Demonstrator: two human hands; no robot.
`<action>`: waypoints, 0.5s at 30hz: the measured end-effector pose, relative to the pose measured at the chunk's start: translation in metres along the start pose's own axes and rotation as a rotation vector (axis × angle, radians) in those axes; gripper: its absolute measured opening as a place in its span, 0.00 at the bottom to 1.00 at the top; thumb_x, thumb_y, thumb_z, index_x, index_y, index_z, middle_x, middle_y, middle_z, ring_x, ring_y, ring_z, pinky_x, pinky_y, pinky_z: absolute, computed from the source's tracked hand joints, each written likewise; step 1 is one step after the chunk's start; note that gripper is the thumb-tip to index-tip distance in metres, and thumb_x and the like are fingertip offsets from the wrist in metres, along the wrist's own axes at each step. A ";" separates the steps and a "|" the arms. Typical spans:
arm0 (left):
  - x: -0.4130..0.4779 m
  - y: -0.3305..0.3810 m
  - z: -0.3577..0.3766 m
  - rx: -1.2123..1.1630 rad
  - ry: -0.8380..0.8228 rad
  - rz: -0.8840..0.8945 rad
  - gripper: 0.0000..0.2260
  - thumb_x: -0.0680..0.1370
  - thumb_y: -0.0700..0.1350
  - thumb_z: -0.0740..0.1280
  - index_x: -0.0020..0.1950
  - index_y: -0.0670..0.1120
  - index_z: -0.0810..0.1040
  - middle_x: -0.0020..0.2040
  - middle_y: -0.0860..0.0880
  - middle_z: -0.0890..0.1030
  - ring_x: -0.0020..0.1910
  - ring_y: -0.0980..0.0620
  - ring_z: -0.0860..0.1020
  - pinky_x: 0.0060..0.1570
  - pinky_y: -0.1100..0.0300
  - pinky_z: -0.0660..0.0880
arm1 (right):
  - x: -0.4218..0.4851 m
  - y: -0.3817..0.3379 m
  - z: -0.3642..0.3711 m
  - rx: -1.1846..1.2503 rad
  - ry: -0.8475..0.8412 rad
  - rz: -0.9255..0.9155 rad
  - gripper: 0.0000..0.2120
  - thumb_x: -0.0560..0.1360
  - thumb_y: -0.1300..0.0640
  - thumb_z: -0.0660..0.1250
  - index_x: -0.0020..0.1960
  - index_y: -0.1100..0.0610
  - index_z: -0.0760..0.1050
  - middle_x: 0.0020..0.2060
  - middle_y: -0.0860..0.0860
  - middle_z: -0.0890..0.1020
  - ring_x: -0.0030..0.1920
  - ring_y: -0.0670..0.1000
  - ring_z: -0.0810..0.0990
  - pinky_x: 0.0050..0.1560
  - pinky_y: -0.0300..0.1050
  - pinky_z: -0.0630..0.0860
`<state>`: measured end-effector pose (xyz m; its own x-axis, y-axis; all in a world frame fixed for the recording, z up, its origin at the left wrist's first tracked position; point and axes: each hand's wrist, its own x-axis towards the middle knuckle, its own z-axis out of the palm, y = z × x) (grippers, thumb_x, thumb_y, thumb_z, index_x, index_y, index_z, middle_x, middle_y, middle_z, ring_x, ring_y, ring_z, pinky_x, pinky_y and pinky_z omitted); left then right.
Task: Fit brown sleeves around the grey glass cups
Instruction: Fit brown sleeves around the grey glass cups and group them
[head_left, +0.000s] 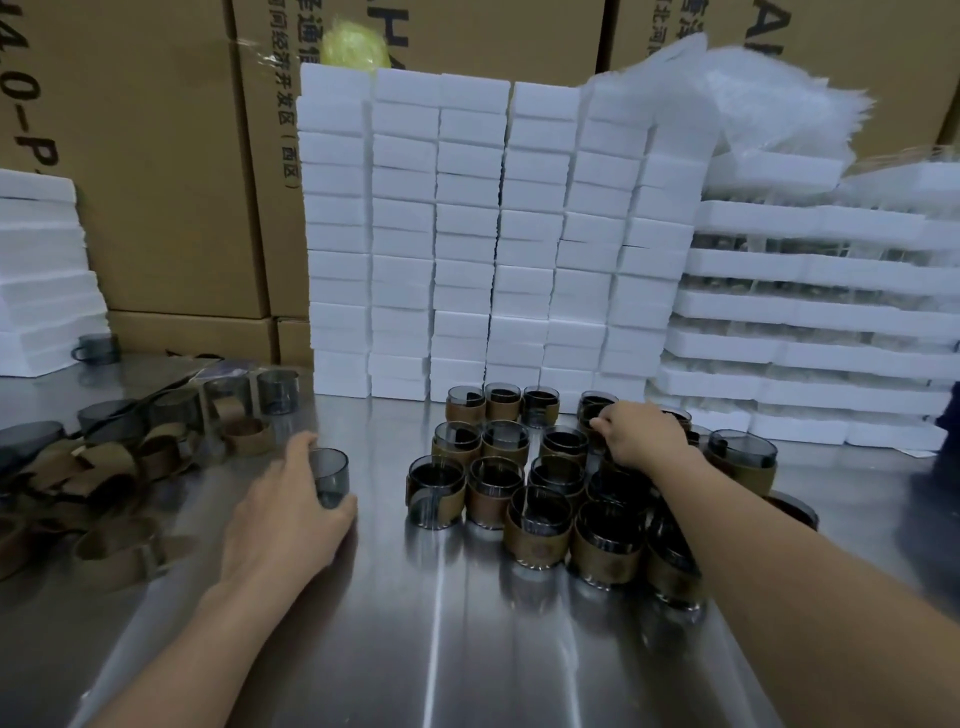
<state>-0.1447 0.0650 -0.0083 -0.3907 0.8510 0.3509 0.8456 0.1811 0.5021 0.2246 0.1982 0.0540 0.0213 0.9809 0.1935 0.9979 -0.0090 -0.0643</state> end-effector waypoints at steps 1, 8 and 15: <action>0.002 -0.001 0.002 0.000 0.008 -0.029 0.37 0.77 0.60 0.76 0.79 0.53 0.62 0.65 0.45 0.82 0.61 0.40 0.82 0.57 0.45 0.81 | 0.000 0.000 0.000 -0.028 -0.012 -0.005 0.18 0.90 0.45 0.56 0.58 0.55 0.80 0.58 0.59 0.83 0.64 0.63 0.78 0.62 0.57 0.75; -0.001 0.002 -0.002 0.081 0.052 -0.090 0.33 0.74 0.68 0.75 0.71 0.53 0.72 0.62 0.47 0.84 0.66 0.41 0.79 0.61 0.44 0.74 | -0.014 0.001 -0.017 -0.035 -0.036 -0.013 0.21 0.90 0.43 0.54 0.73 0.48 0.79 0.75 0.55 0.73 0.77 0.62 0.68 0.75 0.61 0.66; -0.028 0.058 -0.018 -0.291 0.231 0.329 0.33 0.69 0.51 0.86 0.71 0.56 0.78 0.60 0.58 0.77 0.61 0.52 0.75 0.57 0.54 0.74 | -0.116 -0.036 -0.046 0.637 0.322 -0.240 0.18 0.85 0.42 0.65 0.71 0.48 0.80 0.63 0.42 0.84 0.64 0.44 0.80 0.67 0.48 0.77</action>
<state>-0.0909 0.0428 0.0251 -0.2185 0.7027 0.6771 0.8140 -0.2514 0.5236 0.1888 0.0760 0.0787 -0.0778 0.8354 0.5441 0.7509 0.4081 -0.5192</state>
